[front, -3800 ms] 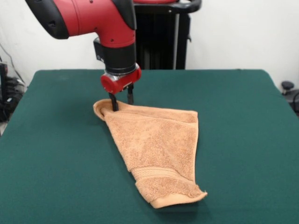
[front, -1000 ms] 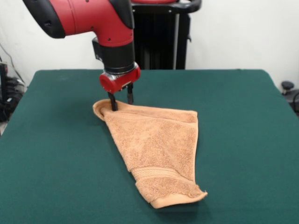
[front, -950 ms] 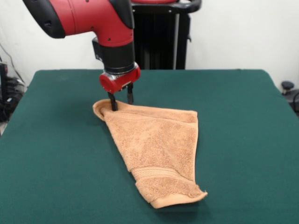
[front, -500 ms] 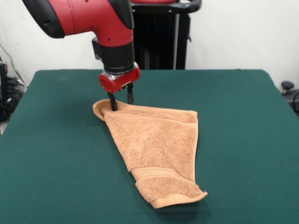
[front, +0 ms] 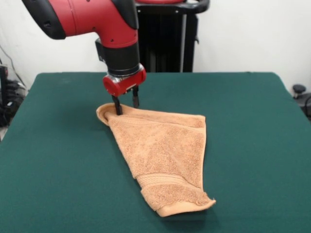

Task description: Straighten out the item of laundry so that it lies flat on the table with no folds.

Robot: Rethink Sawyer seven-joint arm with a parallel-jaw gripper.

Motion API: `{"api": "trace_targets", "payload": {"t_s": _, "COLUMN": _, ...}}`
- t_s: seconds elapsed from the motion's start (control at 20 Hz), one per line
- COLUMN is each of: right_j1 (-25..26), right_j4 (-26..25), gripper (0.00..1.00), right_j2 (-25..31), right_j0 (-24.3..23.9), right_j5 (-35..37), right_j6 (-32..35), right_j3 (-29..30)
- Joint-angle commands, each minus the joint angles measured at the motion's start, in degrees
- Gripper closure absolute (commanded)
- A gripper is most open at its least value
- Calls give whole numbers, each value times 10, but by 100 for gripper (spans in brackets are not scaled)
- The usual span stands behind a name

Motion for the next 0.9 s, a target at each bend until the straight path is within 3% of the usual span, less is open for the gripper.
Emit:
{"api": "trace_targets", "payload": {"t_s": 0.05, "right_j1": -12, "right_j4": -2, "gripper": 0, "right_j2": 0, "right_j0": 14, "right_j5": -3, "right_j6": -40, "right_j3": 5}}
{"api": "trace_targets", "payload": {"t_s": 0.4, "right_j1": -15, "right_j4": 6, "gripper": 0, "right_j2": -3, "right_j0": 15, "right_j5": 6, "right_j6": -35, "right_j3": 4}}
{"api": "trace_targets", "payload": {"t_s": 0.55, "right_j1": -22, "right_j4": 19, "gripper": 0, "right_j2": 7, "right_j0": 21, "right_j5": 40, "right_j6": -71, "right_j3": -1}}
{"api": "trace_targets", "payload": {"t_s": 0.9, "right_j1": -20, "right_j4": 25, "gripper": 0, "right_j2": 11, "right_j0": 22, "right_j5": 43, "right_j6": -79, "right_j3": 2}}
